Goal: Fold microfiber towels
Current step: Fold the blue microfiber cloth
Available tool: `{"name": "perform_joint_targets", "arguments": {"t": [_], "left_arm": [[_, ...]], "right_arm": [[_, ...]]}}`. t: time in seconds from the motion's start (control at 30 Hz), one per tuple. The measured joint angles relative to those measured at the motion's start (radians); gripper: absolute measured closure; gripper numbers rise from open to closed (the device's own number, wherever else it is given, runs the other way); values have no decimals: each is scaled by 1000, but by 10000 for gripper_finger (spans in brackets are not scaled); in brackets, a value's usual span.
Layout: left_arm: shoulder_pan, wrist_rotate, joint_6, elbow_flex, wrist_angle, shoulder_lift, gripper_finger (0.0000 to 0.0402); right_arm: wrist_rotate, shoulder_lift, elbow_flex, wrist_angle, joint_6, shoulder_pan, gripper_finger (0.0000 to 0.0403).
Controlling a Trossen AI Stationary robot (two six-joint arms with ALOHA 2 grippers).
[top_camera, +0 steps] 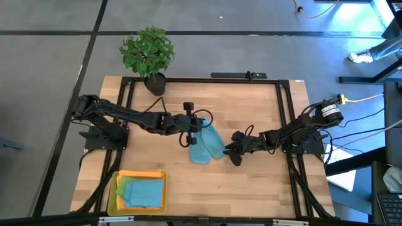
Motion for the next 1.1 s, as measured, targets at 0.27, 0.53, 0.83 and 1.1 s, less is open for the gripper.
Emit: {"name": "perform_joint_targets", "arguments": {"t": [0.27, 0.53, 0.83, 1.1], "left_arm": [[0, 0, -1, 0, 0, 0, 401], [0, 0, -1, 0, -3, 0, 401], [0, 0, -1, 0, -6, 0, 402], [0, 0, -1, 0, -6, 0, 401]], "right_arm": [[-19, 0, 0, 0, -3, 0, 288], [-78, 0, 0, 14, -27, 0, 363], [-97, 0, 0, 60, -28, 1, 382], [-68, 0, 0, 57, -7, -3, 320]]}}
